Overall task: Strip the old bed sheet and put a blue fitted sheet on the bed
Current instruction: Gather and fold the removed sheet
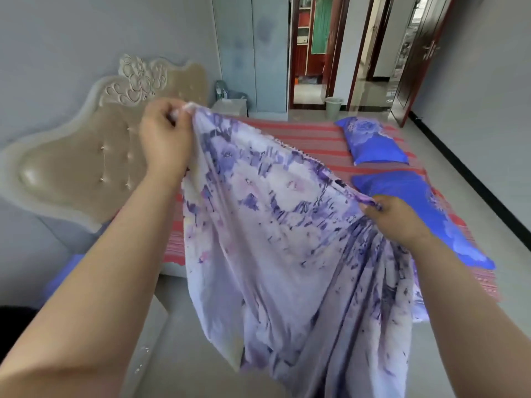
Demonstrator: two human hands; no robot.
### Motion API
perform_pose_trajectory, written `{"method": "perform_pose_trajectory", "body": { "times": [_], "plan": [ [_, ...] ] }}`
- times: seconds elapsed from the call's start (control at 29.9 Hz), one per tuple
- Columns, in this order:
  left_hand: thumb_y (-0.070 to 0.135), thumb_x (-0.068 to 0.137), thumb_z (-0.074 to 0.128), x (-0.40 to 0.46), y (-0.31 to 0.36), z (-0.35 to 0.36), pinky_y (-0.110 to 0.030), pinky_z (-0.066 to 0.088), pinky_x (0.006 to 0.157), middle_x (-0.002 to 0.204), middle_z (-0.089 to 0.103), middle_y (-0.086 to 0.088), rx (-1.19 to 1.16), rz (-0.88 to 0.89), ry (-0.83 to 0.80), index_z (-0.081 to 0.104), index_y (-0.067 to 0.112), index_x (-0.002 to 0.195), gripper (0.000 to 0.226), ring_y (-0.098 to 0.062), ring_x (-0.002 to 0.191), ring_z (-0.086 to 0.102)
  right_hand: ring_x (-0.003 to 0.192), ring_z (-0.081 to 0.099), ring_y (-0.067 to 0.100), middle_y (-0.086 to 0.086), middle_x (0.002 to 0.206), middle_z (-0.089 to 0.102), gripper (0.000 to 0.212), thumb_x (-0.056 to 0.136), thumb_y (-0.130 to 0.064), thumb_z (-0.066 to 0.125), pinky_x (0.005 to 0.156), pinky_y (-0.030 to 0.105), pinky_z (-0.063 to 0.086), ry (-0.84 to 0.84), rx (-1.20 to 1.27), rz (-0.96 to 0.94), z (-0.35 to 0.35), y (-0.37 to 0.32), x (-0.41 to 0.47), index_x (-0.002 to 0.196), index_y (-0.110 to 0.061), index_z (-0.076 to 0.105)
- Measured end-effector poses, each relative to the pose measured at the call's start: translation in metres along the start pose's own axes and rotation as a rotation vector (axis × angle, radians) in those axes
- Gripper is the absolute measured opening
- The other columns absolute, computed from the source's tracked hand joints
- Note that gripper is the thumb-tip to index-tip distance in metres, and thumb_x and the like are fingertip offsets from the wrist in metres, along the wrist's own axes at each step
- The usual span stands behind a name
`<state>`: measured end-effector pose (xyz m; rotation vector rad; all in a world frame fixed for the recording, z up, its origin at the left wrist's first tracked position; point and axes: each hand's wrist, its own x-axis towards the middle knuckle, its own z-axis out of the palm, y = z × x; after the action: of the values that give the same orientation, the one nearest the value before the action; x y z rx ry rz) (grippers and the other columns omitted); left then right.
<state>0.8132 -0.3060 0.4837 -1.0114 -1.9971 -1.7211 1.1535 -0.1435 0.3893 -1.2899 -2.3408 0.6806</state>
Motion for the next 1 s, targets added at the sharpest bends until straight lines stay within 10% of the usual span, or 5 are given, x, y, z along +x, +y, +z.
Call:
{"method": "perform_pose_trajectory", "body": {
  "times": [0.2, 0.57, 0.67, 0.77, 1.0],
  "plan": [
    [0.031, 0.085, 0.069, 0.015, -0.018, -0.023, -0.027, 0.041, 0.062, 0.065, 0.06, -0.003, 0.434, 0.052, -0.751, 0.061, 0.012, 0.07, 0.026, -0.01, 0.056, 0.051, 0.071, 0.046, 0.033, 0.006, 0.063, 0.044, 0.027, 0.095, -0.026, 0.054, 0.06, 0.036, 0.034, 0.19, 0.013, 0.139, 0.01, 0.03, -0.005, 0.07, -0.017, 0.048],
    [0.03, 0.084, 0.07, -0.019, -0.044, -0.005, -0.033, 0.044, 0.067, 0.08, 0.057, -0.001, 0.056, -0.141, -0.352, 0.059, 0.02, 0.091, 0.016, -0.018, 0.07, 0.052, 0.058, 0.023, 0.023, 0.009, 0.058, 0.025, 0.044, 0.09, -0.024, 0.055, 0.056, 0.034, 0.02, 0.278, 0.253, 0.188, 0.003, -0.001, -0.003, 0.059, -0.016, 0.025],
    [0.028, 0.09, 0.062, -0.015, -0.051, 0.003, -0.039, 0.045, 0.084, 0.108, 0.059, -0.017, 0.497, -0.167, -0.52, 0.048, 0.007, 0.122, 0.041, -0.032, 0.097, 0.056, 0.057, 0.022, 0.022, 0.009, 0.059, 0.024, 0.045, 0.092, -0.026, 0.055, 0.053, 0.035, 0.016, 0.282, 0.29, 0.219, 0.009, -0.002, -0.006, 0.06, -0.015, 0.025],
    [0.028, 0.097, 0.047, -0.013, -0.051, 0.002, -0.036, 0.044, 0.074, 0.106, 0.061, -0.024, 0.833, -0.118, -0.731, 0.057, 0.004, 0.095, 0.026, -0.033, 0.088, 0.054, 0.058, 0.024, 0.023, 0.009, 0.059, 0.027, 0.043, 0.092, -0.029, 0.056, 0.051, 0.034, 0.018, 0.295, 0.288, 0.235, 0.013, -0.004, -0.012, 0.062, -0.012, 0.03],
    [0.014, 0.099, 0.044, -0.07, 0.026, 0.022, -0.021, 0.04, 0.055, 0.065, 0.049, 0.004, -0.004, -0.189, -0.936, 0.053, 0.014, 0.075, 0.026, -0.008, 0.056, 0.046, 0.07, 0.053, 0.018, -0.001, 0.073, 0.058, 0.048, 0.07, -0.061, 0.069, 0.065, 0.028, 0.043, 0.039, 0.212, 0.033, 0.036, -0.061, -0.039, 0.086, -0.017, 0.058]
  ]
}}
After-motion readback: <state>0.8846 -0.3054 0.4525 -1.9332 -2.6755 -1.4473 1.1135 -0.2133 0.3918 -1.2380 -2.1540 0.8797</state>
